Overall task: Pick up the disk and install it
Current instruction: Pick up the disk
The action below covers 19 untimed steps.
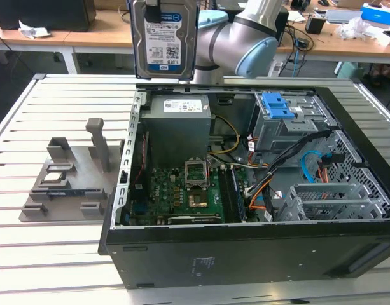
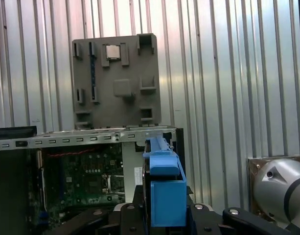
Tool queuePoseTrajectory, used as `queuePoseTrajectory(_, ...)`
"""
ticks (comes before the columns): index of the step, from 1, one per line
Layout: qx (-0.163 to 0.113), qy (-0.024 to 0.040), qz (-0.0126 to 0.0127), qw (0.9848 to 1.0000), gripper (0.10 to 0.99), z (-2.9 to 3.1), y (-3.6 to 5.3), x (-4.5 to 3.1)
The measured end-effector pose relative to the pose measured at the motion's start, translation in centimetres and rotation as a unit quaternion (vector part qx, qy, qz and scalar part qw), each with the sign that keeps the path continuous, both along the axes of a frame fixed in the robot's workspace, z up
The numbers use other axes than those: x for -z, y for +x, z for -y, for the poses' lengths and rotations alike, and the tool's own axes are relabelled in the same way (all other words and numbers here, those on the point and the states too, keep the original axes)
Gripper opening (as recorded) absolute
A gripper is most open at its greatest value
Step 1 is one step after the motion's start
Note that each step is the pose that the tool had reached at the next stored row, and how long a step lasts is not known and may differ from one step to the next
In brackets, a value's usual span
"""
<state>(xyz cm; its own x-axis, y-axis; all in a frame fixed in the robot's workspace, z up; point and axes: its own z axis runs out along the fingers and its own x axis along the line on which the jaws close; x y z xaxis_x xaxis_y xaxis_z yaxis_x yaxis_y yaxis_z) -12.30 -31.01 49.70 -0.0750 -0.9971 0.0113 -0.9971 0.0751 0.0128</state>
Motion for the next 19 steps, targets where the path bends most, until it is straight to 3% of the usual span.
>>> queuePoseTrajectory(6, 0.0, 0.0, 0.0, 1.0, 0.365, 0.0, 1.81, 0.0)
queuePoseTrajectory(19, 0.0, 0.0, 0.0, 1.0, 0.365, -0.03, 7.03, 0.0)
